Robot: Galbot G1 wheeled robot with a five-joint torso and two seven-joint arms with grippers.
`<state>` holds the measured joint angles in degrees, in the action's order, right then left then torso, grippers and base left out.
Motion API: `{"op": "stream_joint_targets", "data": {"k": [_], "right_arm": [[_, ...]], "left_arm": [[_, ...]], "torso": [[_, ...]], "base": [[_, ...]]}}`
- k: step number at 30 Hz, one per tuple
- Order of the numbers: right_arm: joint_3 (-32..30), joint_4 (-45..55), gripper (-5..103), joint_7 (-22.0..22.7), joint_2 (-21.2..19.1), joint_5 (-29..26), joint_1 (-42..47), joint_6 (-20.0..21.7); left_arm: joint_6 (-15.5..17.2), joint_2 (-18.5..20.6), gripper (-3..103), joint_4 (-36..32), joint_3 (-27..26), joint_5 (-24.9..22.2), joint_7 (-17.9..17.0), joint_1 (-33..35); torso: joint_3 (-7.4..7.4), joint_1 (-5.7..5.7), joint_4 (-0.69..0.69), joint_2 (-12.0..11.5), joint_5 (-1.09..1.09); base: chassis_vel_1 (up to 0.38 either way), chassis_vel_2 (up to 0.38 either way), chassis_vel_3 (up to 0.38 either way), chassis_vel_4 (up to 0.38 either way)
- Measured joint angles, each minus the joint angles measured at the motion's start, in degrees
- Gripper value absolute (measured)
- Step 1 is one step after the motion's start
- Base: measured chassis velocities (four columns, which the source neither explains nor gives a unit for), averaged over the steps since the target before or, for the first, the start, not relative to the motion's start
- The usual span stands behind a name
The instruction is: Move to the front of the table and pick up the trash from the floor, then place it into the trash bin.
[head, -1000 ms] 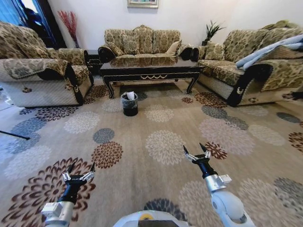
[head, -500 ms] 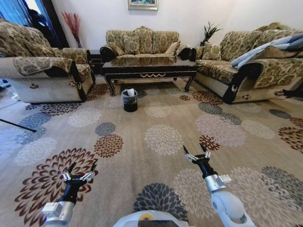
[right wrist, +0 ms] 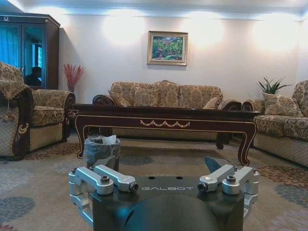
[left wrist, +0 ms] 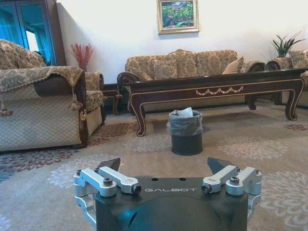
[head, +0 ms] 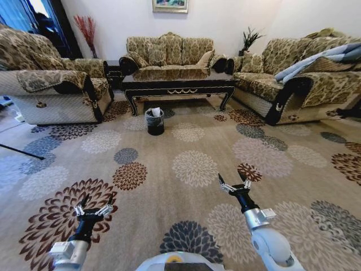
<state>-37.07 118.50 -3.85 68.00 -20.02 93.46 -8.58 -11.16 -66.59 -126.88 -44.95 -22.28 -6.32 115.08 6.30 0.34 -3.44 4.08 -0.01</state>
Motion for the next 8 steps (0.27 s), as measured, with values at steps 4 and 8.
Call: {"op": "stream_joint_targets", "data": {"k": [4,8], "right_arm": [[0.0,0.0,100,0.0,0.0,0.0,0.0,0.0],[0.0,0.0,100,0.0,0.0,0.0,0.0,0.0]], "left_arm": [[0.0,0.0,100,0.0,0.0,0.0,0.0,0.0],[0.0,0.0,100,0.0,0.0,0.0,0.0,0.0]], "torso": [[0.84,0.19,0.0,1.05,0.0],[1.51,0.38,0.0,1.87,0.0]], "base": [[0.0,0.0,0.0,0.0],[0.0,0.0,0.0,0.0]]}}
